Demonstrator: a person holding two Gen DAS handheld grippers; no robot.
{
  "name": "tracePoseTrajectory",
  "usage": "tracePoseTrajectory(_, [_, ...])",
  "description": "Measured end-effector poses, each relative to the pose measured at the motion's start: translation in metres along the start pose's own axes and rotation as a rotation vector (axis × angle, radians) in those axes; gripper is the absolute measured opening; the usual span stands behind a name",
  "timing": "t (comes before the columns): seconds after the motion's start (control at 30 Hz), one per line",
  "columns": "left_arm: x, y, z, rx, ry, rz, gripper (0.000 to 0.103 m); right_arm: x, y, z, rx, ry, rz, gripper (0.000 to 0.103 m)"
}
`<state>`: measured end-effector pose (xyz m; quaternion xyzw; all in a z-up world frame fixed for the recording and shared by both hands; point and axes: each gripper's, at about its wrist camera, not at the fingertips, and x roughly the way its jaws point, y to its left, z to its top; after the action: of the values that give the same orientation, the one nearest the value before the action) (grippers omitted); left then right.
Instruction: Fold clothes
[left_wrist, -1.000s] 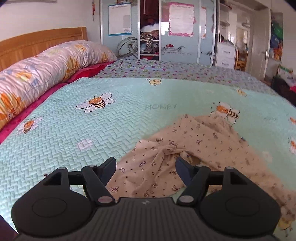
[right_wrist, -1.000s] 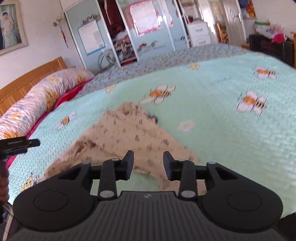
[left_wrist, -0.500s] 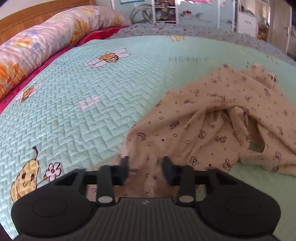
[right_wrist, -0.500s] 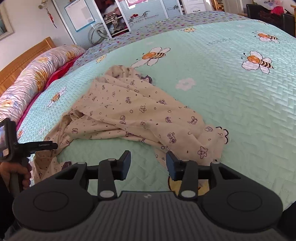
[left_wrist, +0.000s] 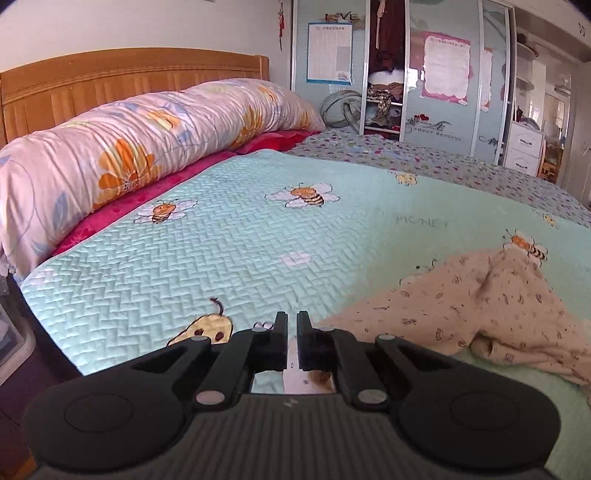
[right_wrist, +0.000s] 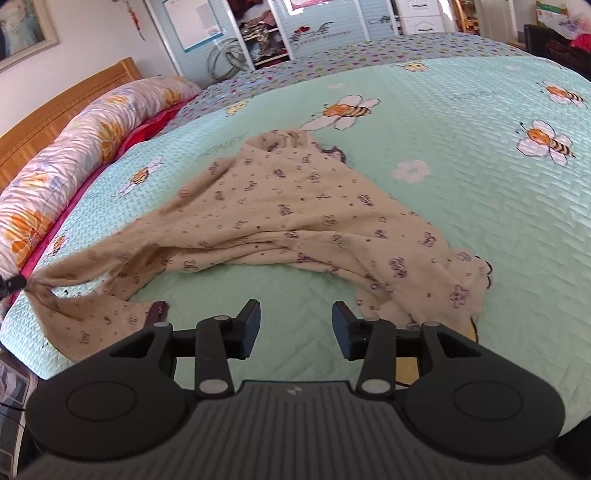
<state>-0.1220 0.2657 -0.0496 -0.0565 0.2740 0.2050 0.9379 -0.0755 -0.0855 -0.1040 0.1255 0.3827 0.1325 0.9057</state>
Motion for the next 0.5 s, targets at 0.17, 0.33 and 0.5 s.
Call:
tracePoseTrajectory(0.17, [-0.018,-0.003,0.0,-0.019,-0.032,-0.065,0.033,0.006,0.009,0.02,0.028,-0.017,0.051,0.058])
tracePoseTrajectory(0.33, [-0.009,-0.027,0.014,0.001,-0.059,-0.112,0.06,0.041,0.043,0.054,0.025,0.004,0.147,0.063])
tracePoseTrajectory(0.5, [0.002,-0.044,0.006,-0.002,-0.032,-0.149,0.073,0.092,0.091,0.091,-0.021,-0.015,0.197,0.075])
